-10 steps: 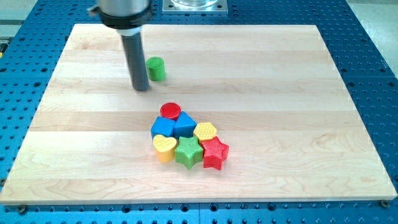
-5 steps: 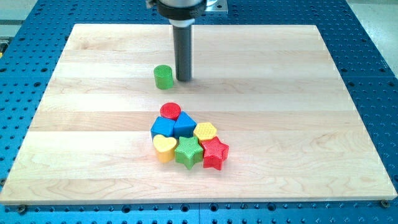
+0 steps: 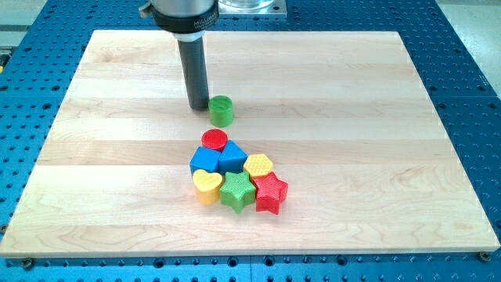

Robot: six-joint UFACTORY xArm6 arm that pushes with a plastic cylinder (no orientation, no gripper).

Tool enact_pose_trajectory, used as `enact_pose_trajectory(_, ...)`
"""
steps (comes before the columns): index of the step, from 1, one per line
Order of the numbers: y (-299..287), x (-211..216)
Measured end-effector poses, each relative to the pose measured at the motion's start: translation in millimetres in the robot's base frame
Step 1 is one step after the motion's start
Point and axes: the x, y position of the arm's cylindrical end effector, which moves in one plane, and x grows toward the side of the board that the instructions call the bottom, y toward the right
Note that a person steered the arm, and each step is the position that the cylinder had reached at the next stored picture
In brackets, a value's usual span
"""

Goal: Move the green circle close to the triangle

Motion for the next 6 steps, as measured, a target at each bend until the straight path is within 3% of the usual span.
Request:
enact_pose_trajectory(1, 35.0, 1.4)
enact_pose_trajectory(2, 36.1, 45.2)
enact_pose_trajectory(6, 50.6, 56.9)
